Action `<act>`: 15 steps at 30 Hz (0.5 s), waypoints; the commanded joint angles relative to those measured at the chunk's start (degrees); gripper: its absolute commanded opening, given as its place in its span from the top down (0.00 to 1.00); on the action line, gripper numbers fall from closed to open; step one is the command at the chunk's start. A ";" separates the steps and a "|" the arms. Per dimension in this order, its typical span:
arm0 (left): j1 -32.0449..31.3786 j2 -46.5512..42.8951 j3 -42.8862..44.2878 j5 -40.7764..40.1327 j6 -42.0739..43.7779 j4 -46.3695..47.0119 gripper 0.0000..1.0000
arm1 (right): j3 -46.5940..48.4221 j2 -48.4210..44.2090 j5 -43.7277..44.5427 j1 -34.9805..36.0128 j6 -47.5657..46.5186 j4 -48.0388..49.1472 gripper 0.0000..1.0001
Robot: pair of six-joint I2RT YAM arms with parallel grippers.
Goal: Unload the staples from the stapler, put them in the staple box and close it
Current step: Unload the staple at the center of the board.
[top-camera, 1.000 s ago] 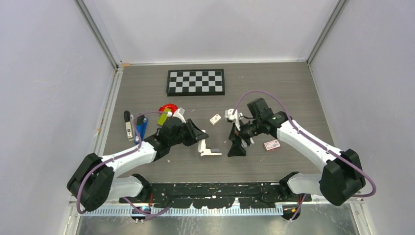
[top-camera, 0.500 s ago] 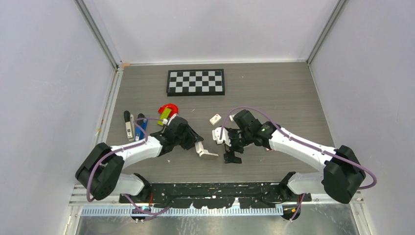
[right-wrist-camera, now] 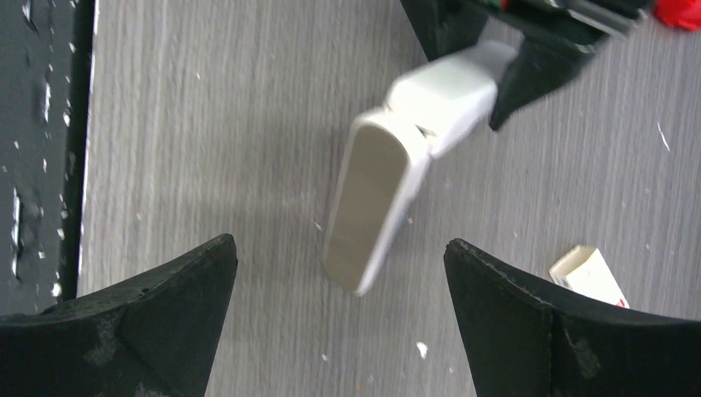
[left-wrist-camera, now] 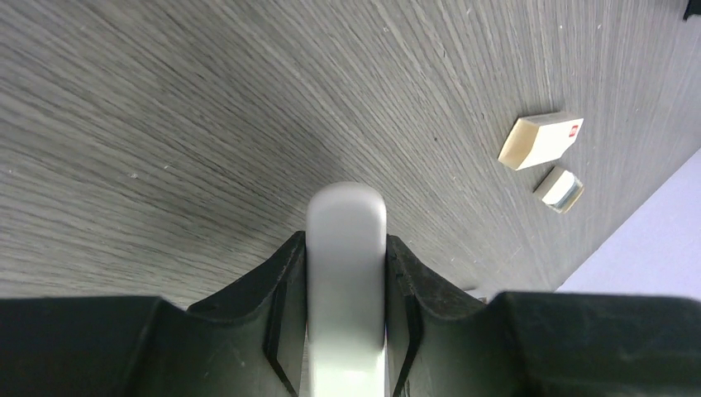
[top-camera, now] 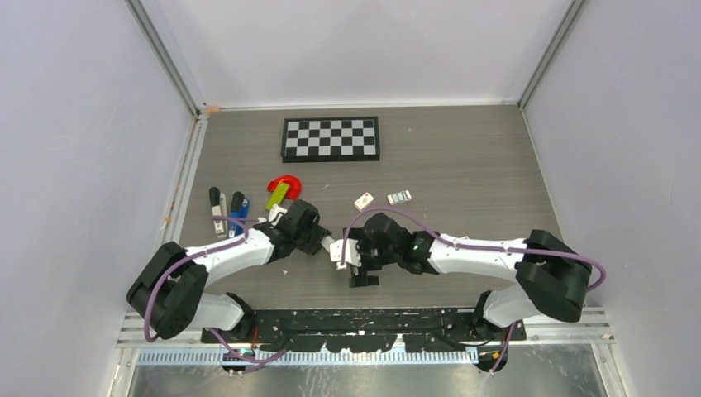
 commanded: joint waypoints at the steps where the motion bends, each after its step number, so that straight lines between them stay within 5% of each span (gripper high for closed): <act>1: -0.03 0.13 -0.22 -3.91 -5.82 -1.79 1.00 | -1.11 3.03 6.90 3.91 2.69 10.28 0.01; 7: 0.05 0.19 -1.63 -2.84 -7.96 0.50 1.00 | -0.57 7.57 20.49 6.55 4.28 17.28 0.01; 15: 0.00 -0.89 -3.24 -0.11 -6.62 4.44 1.00 | -1.17 6.15 22.59 6.58 3.31 17.66 0.18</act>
